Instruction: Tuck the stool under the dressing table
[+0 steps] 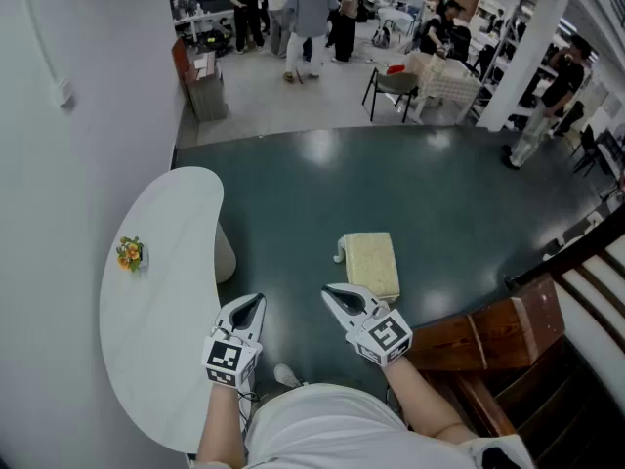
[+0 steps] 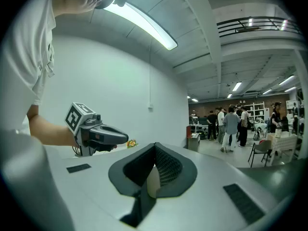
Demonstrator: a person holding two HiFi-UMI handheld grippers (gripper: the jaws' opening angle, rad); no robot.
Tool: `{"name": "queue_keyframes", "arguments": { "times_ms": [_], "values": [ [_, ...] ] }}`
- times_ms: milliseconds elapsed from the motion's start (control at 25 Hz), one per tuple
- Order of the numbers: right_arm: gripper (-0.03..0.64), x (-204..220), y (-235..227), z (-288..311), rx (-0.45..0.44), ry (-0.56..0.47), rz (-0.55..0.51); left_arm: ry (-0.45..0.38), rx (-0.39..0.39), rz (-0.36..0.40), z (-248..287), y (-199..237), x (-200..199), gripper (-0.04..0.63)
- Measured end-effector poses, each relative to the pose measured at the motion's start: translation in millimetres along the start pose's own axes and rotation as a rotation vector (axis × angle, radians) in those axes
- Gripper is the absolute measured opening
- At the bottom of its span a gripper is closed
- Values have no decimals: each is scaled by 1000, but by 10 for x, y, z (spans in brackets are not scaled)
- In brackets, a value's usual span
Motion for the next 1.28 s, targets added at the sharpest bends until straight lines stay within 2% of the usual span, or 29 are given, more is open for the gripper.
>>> {"name": "queue_keyframes", "arguments": {
  "times_ms": [160,480,720,1080,1280],
  "values": [
    [6,0,52,269,-10,14,-3,-4,-10,-18,-99,240,72,2],
    [8,71,12,685,25,48,32,-9,-35,-46,-278,743,281,2],
    [8,206,-114,841,21,94,43,14,-60,-85,-237,934,438,2],
    [8,428,-876,1166,-6,135,22,81,-71,-102,542,1128,509,3],
    [8,450,-1557,1099,23,123,54,98,-35,-77,1256,1063,288,2]
  ]
}}
Point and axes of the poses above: the fingertips, and each gripper's own axes: z forward along the fingers, y to its left, x out of its underside, the point moved 3 cm from there along -z, backward along the fingers, and after that the axes turned 4 degrees about -x, right-handed, at the moved point
